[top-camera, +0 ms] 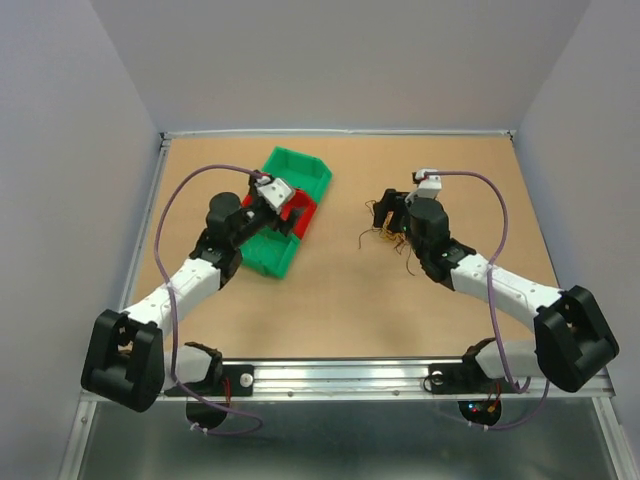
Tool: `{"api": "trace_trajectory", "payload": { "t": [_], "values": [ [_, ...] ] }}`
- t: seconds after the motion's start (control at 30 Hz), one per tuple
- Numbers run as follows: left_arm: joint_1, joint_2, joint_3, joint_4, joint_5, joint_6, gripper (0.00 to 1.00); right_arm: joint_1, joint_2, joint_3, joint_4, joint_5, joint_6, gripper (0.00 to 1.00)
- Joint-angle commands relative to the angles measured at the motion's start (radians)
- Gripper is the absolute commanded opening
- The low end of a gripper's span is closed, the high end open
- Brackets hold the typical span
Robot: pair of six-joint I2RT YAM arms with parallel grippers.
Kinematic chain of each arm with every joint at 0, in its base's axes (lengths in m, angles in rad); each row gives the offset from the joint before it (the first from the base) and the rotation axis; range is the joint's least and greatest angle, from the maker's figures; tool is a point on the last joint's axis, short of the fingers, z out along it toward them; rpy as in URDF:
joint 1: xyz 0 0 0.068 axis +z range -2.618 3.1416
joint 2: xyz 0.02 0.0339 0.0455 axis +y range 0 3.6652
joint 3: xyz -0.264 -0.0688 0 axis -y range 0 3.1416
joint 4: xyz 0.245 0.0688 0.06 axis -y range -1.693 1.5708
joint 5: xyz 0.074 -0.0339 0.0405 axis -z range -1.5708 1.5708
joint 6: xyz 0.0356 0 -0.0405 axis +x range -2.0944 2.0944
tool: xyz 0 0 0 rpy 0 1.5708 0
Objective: Untangle the cables
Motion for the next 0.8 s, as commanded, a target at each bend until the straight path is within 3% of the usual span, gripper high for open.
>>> {"api": "trace_trajectory", "payload": {
  "t": [0.0, 0.17, 0.37, 0.43, 0.53, 0.7, 0.77],
  "values": [
    [-0.134, 0.036, 0.082, -0.047, -0.030, 0.174, 0.94, -0.018, -0.013, -0.038, 0.018, 0.045, 0.086, 0.78],
    [-0.307, 0.267, 0.288, -0.110, -0.049, 0.347, 0.91, -0.027, -0.065, -0.093, 0.018, 0.163, 0.155, 0.81],
    [-0.355, 0.511, 0.469, -0.158, 0.051, 0.507, 0.89, -0.038, -0.286, -0.189, 0.016, 0.330, 0.174, 0.80],
    [-0.355, 0.577, 0.500, -0.215, 0.130, 0.582, 0.89, -0.038, -0.365, -0.179, 0.007, 0.396, 0.156, 0.81],
    [-0.352, 0.654, 0.584, -0.255, 0.123, 0.653, 0.89, -0.039, -0.494, -0.090, -0.045, 0.460, 0.077, 0.81],
    [-0.351, 0.728, 0.659, -0.332, 0.236, 0.671, 0.87, -0.041, -0.527, 0.014, -0.126, 0.442, 0.053, 0.81],
    [-0.377, 0.748, 0.672, -0.323, 0.209, 0.676, 0.86, -0.041, -0.548, -0.021, -0.130, 0.412, 0.062, 0.81]
  ]
}}
